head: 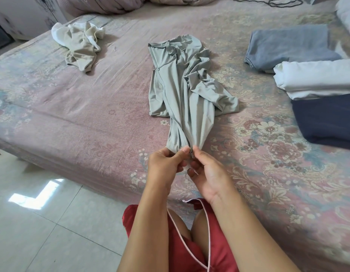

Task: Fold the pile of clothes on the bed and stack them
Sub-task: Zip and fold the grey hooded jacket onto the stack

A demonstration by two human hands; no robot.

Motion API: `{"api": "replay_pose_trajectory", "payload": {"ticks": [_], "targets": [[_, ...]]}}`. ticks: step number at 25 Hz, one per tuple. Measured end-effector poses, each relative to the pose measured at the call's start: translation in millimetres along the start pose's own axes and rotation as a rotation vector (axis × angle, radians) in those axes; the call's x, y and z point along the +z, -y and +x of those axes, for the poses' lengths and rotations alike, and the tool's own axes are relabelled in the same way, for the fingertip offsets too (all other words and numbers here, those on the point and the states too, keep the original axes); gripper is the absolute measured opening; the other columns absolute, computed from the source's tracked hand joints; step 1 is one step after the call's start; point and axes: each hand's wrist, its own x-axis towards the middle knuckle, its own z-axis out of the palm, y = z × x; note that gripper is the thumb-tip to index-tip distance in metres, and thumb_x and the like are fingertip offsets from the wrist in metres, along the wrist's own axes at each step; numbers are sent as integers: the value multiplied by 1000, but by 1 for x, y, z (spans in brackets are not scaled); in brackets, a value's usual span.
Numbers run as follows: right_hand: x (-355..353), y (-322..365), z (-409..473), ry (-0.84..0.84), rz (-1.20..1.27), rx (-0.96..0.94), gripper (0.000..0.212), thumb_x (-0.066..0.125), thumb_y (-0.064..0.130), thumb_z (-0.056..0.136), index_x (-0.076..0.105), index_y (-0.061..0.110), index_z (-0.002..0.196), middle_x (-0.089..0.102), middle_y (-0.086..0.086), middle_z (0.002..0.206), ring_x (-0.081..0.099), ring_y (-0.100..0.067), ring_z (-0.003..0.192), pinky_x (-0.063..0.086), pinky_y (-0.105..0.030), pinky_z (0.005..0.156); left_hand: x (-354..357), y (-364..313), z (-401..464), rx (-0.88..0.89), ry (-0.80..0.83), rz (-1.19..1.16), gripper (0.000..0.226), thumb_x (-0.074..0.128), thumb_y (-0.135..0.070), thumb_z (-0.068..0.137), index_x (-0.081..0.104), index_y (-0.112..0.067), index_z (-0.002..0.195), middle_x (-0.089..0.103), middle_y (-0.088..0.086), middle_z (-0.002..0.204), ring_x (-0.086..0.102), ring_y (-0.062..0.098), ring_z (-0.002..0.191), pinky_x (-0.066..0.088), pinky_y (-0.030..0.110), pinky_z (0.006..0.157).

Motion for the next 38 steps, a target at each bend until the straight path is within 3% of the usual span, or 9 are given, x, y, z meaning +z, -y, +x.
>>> {"api": "replay_pose_trajectory", "payload": {"ticks": [8, 11, 15, 19, 26, 29, 32, 35, 38], "targets": [[3, -4, 4, -76, 51, -94, 16, 61, 15, 91, 64, 0, 87, 63, -7, 63, 55, -9, 47, 43, -18, 44, -2, 2, -3, 108, 60, 185, 24, 68, -13, 87, 64, -8, 64, 63, -5, 51, 54, 1, 46, 45, 15, 52], [6, -6, 4, -138, 57, -113, 19, 60, 13, 92, 60, 3, 77, 59, -2, 50, 50, -7, 39, 40, -17, 39, 1, 5, 0, 163, 34, 332, 25, 69, -15, 87, 65, -2, 66, 68, 8, 61, 56, 11, 55, 46, 28, 57], [1, -6, 9, -172, 22, -97, 19, 63, 17, 90, 60, 8, 74, 60, -3, 57, 49, -7, 42, 38, -18, 42, 5, 10, 3, 212, 22, 479, 24, 68, -16, 87, 67, 1, 71, 67, 23, 72, 52, 19, 57, 45, 33, 55], [-2, -8, 3, -153, -202, -139, 27, 63, 34, 90, 70, 10, 80, 73, -7, 74, 66, -14, 62, 44, -23, 53, -1, 11, 4, 189, -31, 320, 19, 67, -12, 87, 66, -2, 71, 69, 20, 74, 62, 24, 66, 55, 46, 72], [-5, -10, -3, -129, -606, -309, 30, 60, 34, 92, 65, 15, 70, 66, 5, 59, 60, -7, 57, 50, -31, 63, -4, 12, 5, 220, -29, 399, 19, 65, -11, 88, 62, 4, 78, 67, 24, 79, 56, 20, 67, 51, 43, 70], [-6, -6, -2, -152, -816, -435, 34, 57, 34, 93, 59, 17, 65, 49, 10, 48, 46, -3, 49, 38, -16, 52, -5, 12, 6, 228, -36, 466, 20, 64, -11, 89, 61, 1, 74, 63, 15, 70, 51, 16, 62, 44, 21, 58], [-4, -4, 3, -98, -707, -348, 34, 53, 30, 96, 59, 14, 66, 47, 9, 49, 40, -4, 44, 33, -15, 48, -4, 11, 9, 216, -44, 504, 20, 63, -17, 91, 63, -4, 76, 63, 6, 69, 53, 15, 61, 40, 16, 53], [-2, -5, 6, -104, -559, -268, 35, 53, 28, 97, 59, 13, 66, 46, 9, 46, 38, -4, 41, 30, -16, 45, -5, 12, 14, 162, 36, 403, 18, 64, -20, 91, 69, -7, 79, 70, 9, 74, 65, 19, 69, 52, 32, 67], [-2, -4, 4, -88, -523, -248, 34, 53, 26, 97, 58, 11, 67, 44, 7, 46, 35, -2, 37, 28, -14, 41, -5, 13, 16, 146, 78, 425, 21, 63, -19, 92, 67, -11, 72, 68, 6, 70, 63, 15, 66, 51, 34, 70]]}}
